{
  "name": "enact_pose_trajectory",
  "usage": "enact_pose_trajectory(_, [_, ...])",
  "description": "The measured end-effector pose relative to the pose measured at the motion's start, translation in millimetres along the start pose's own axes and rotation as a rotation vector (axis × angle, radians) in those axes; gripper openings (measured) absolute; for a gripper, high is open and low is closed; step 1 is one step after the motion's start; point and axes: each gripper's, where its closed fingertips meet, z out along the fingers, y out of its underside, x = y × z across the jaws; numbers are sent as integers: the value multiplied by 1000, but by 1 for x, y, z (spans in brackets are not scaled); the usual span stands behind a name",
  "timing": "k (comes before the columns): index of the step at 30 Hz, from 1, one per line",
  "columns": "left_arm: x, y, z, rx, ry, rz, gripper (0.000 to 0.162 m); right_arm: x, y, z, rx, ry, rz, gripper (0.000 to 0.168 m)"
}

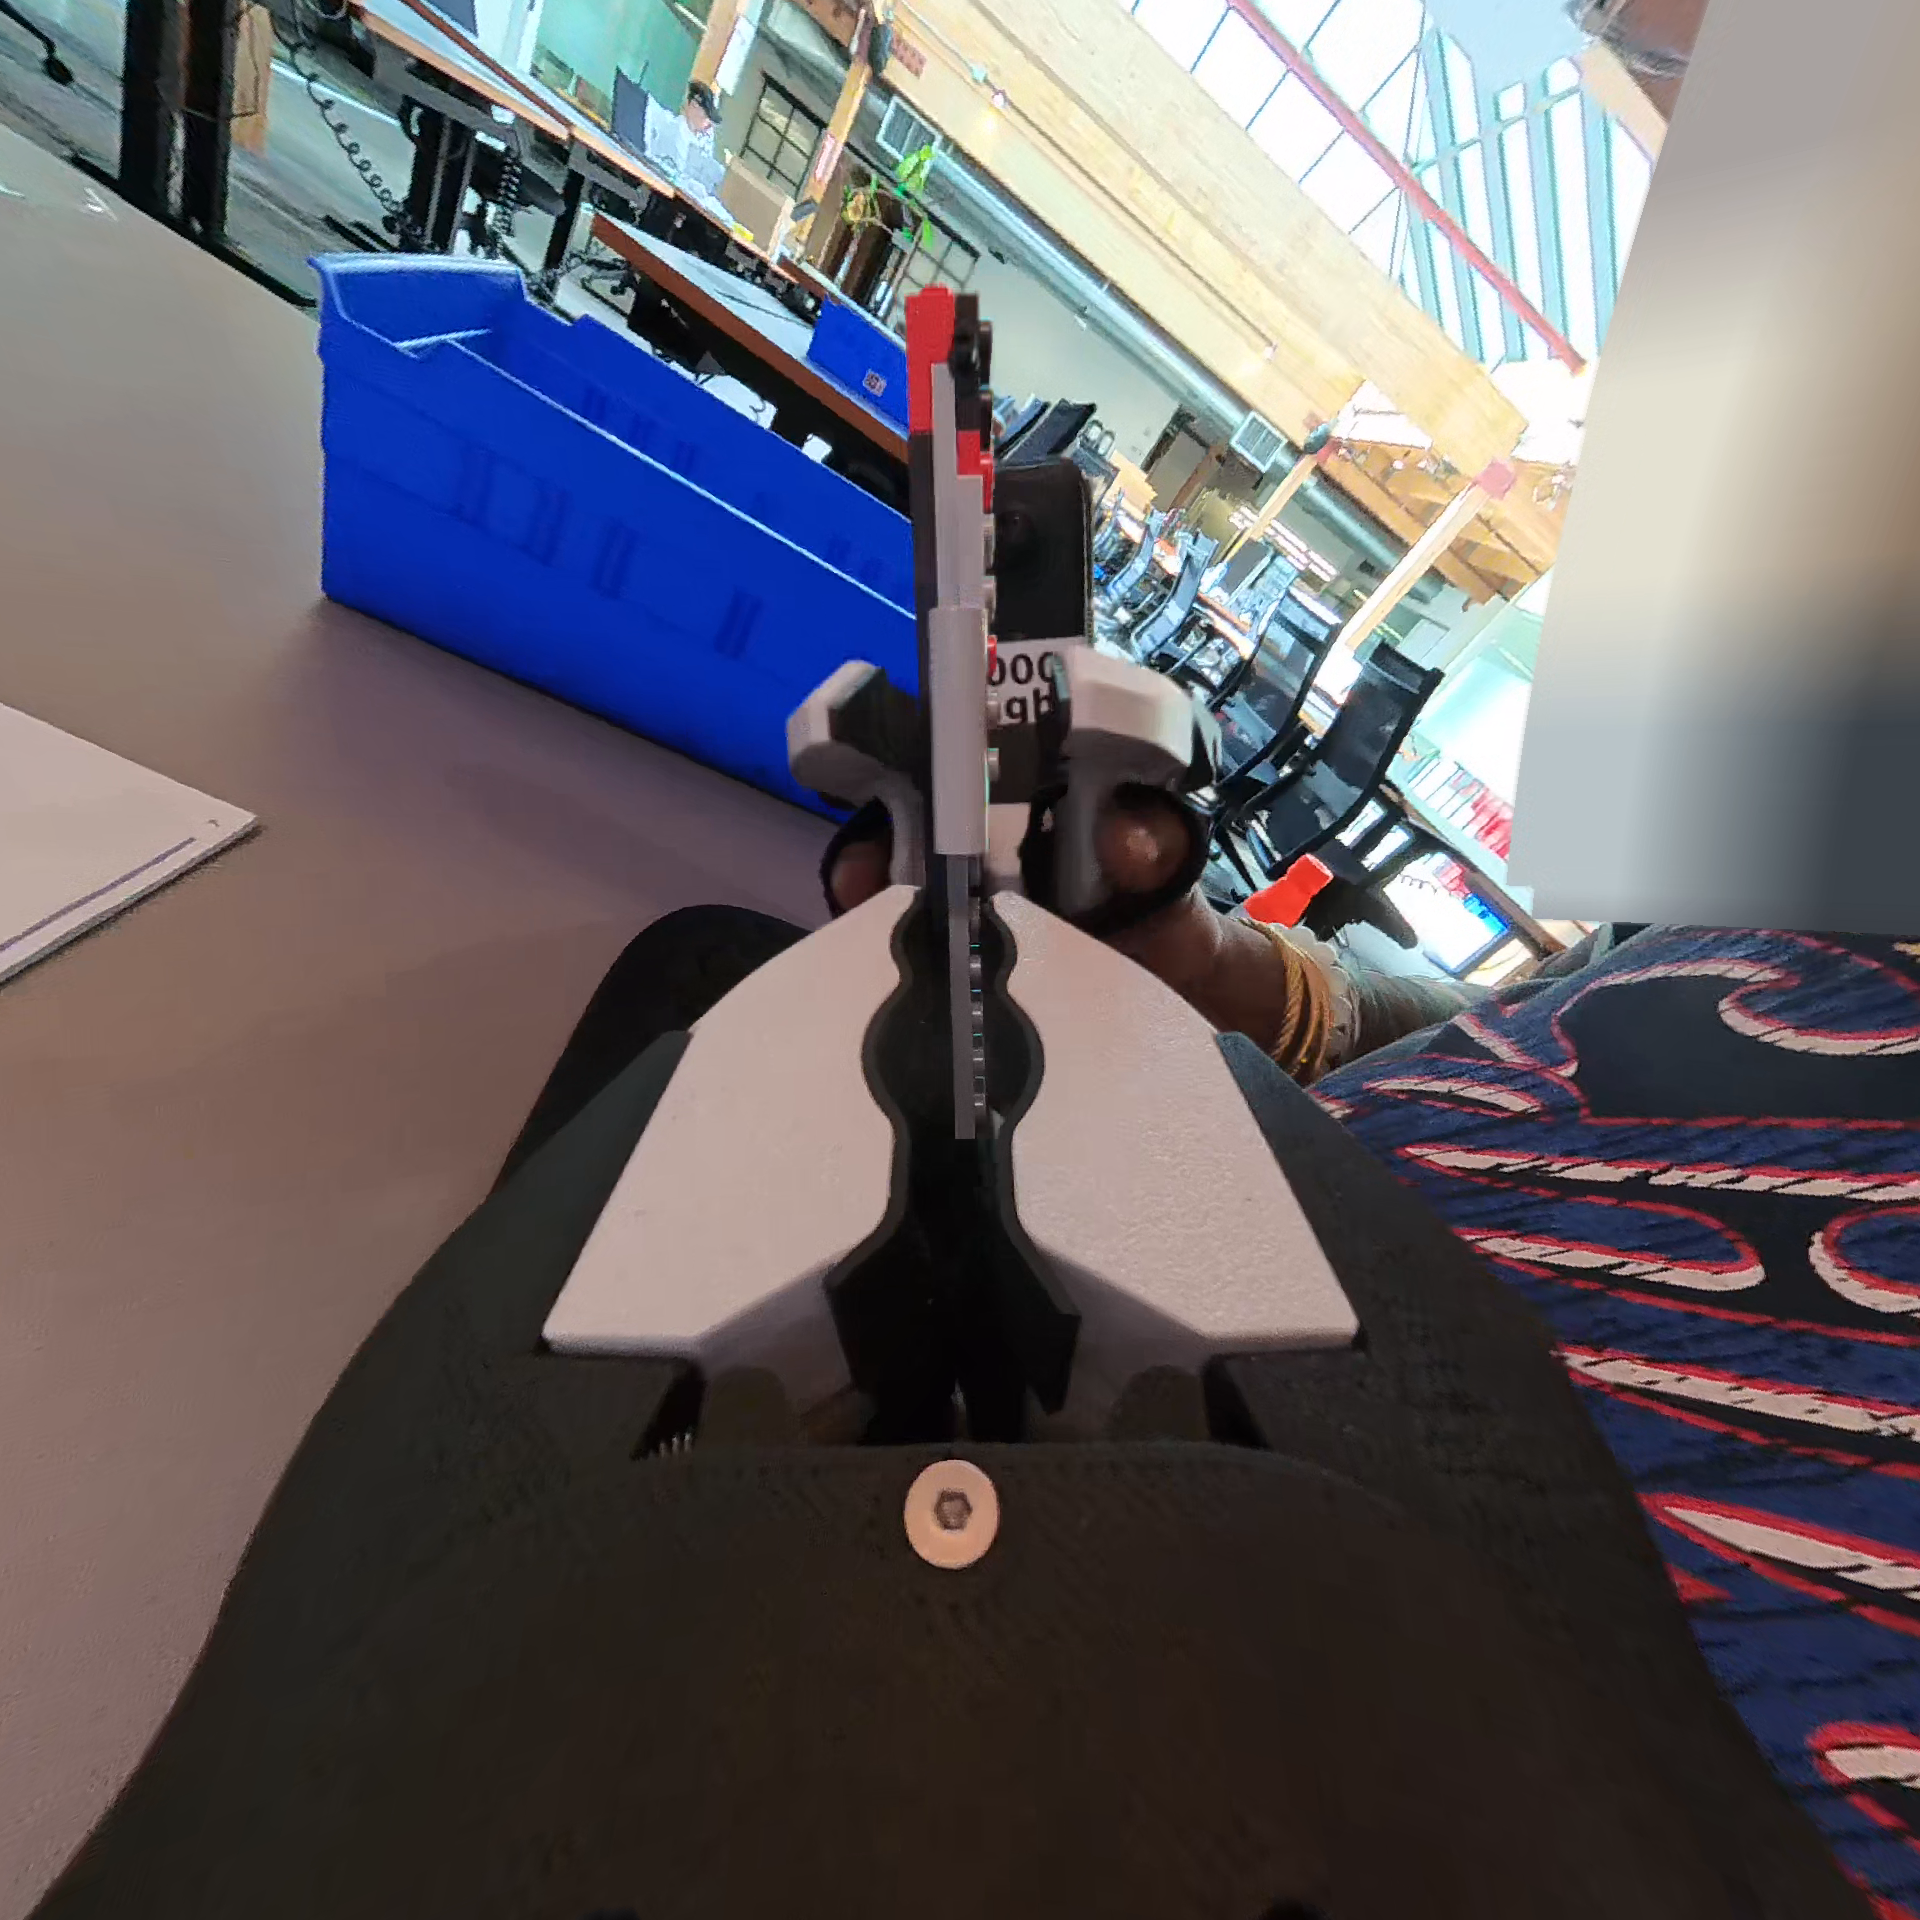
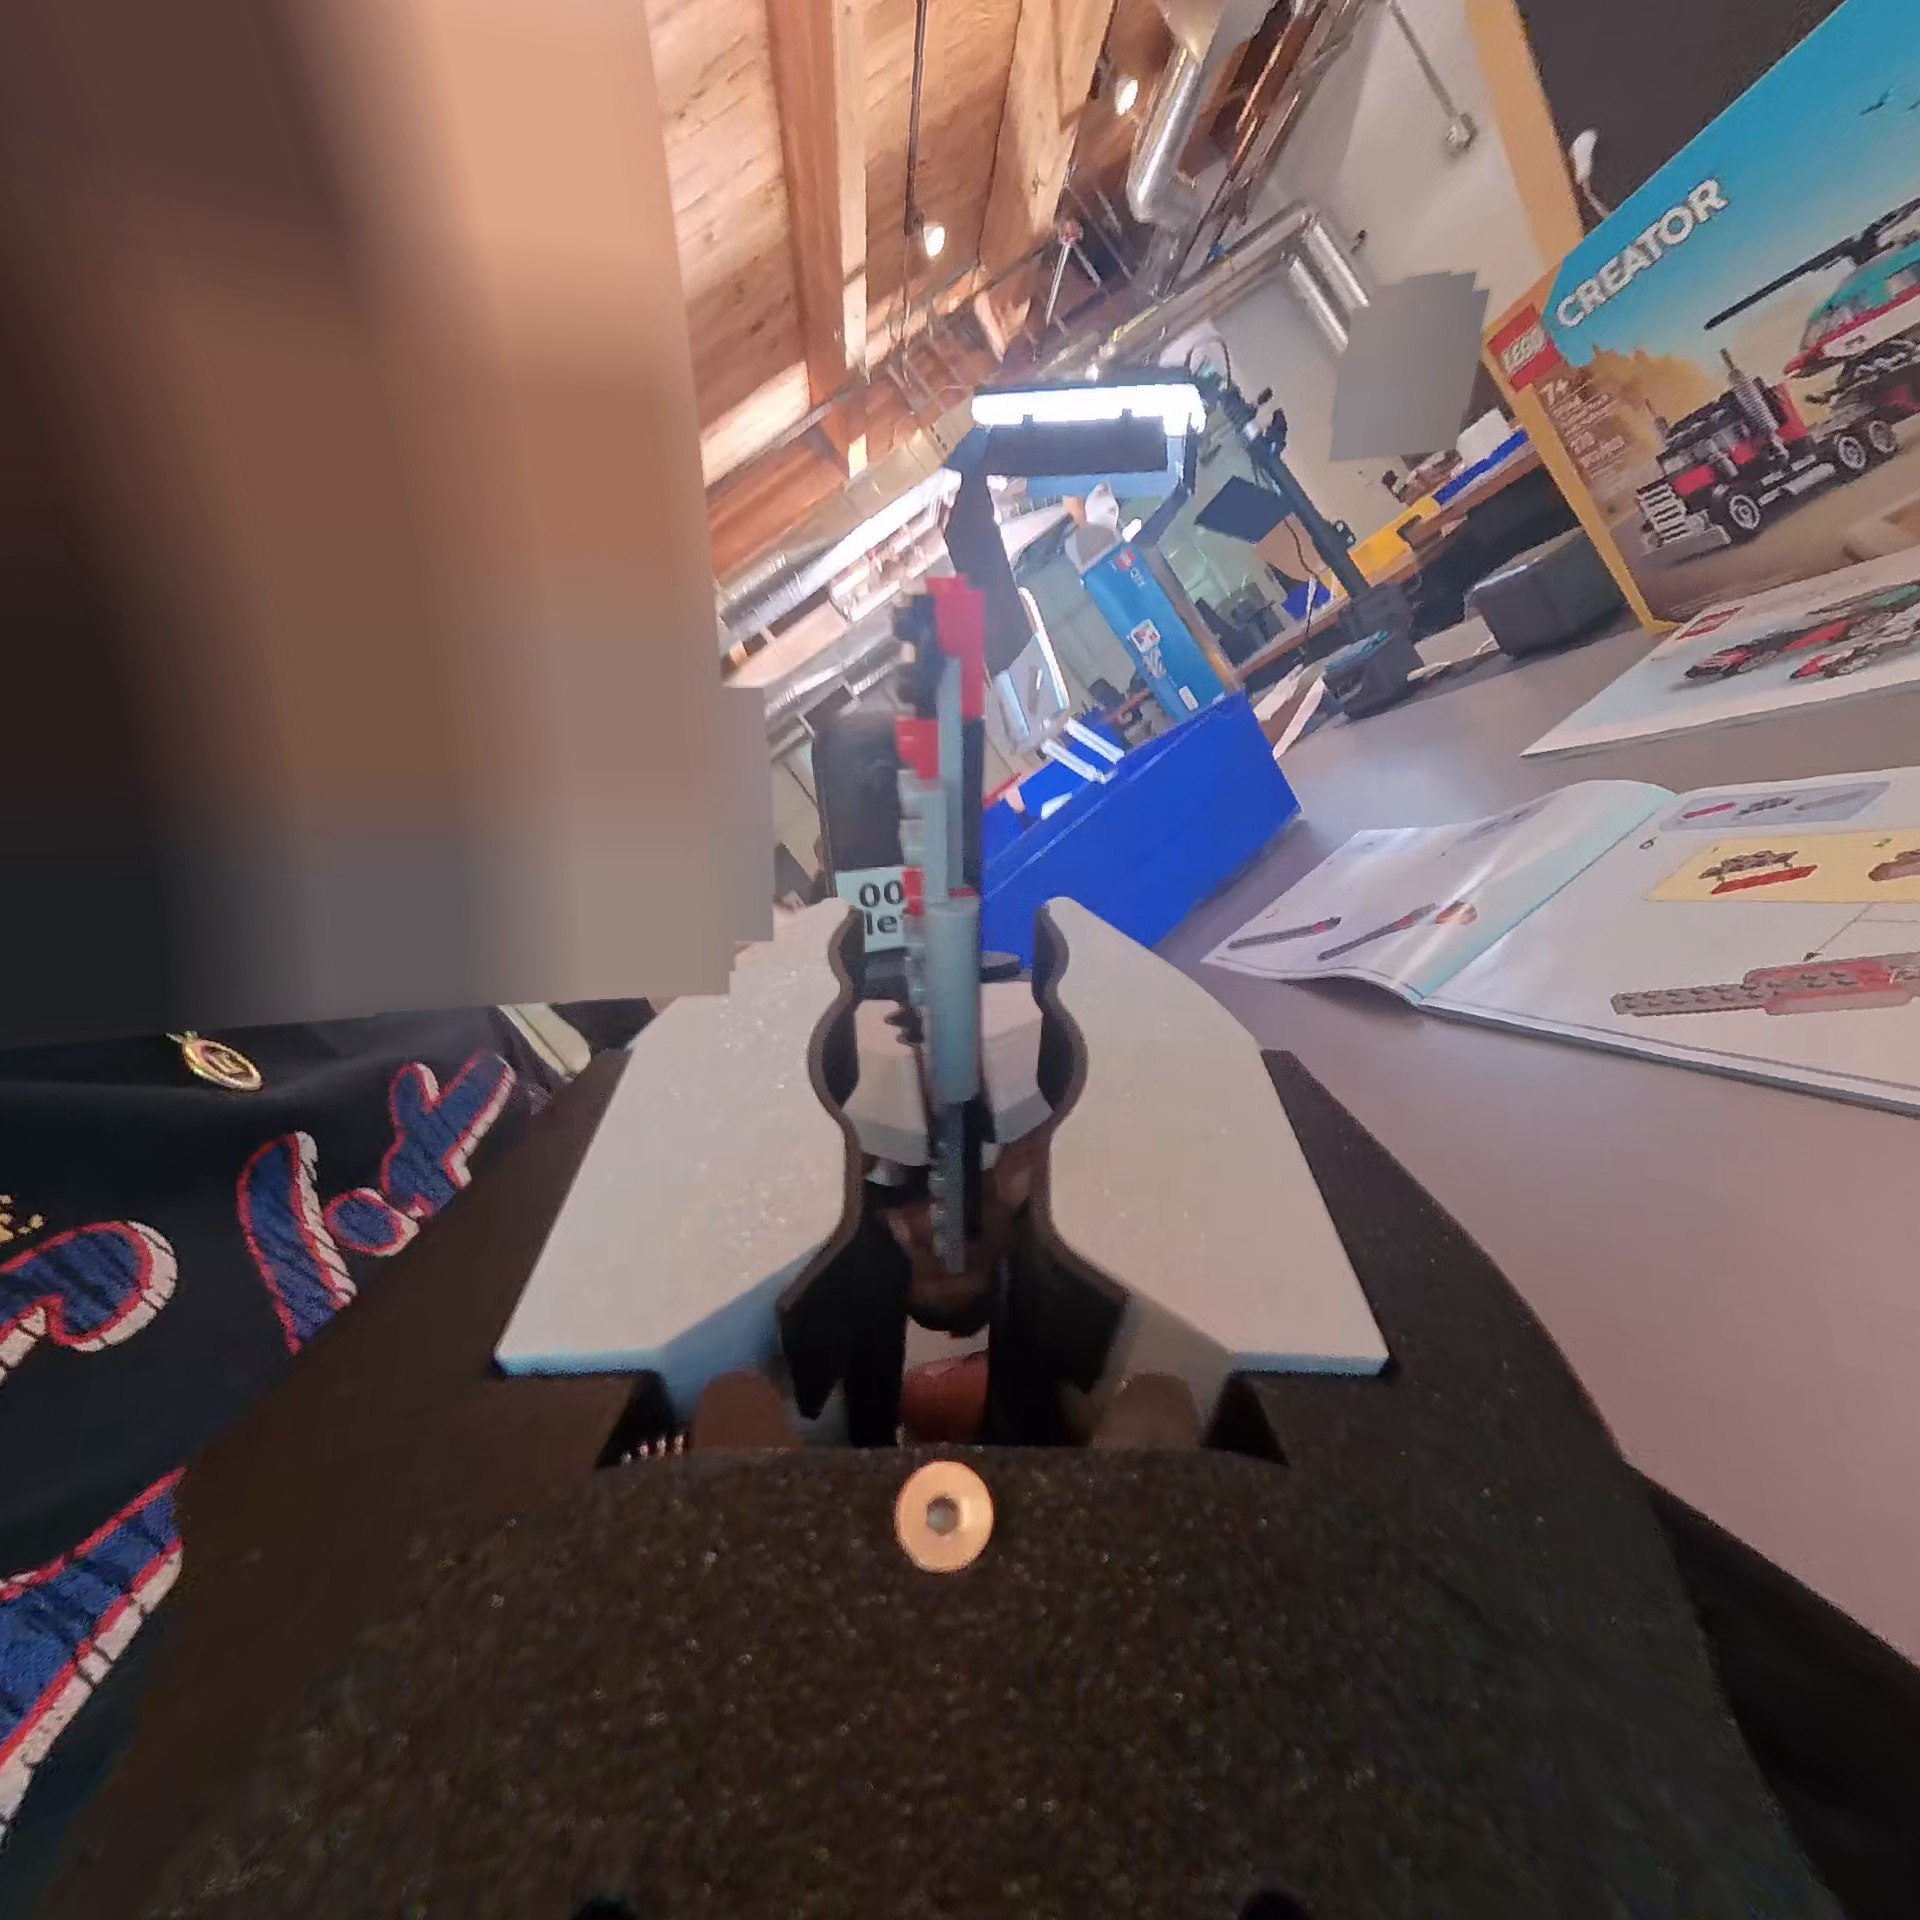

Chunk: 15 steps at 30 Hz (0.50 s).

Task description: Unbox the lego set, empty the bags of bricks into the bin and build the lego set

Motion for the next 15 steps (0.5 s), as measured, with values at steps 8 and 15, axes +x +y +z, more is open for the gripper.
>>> enact_pose_trajectory(8, [13, -4, 1, -1, -7, 222, 9, -23, 1, 1, -10, -152, -133, 12])
enact_pose_trajectory(15, [39, -13, 0, 53, -1, 828, 9, -65, 3, -4, -22, -338, -573, 27])
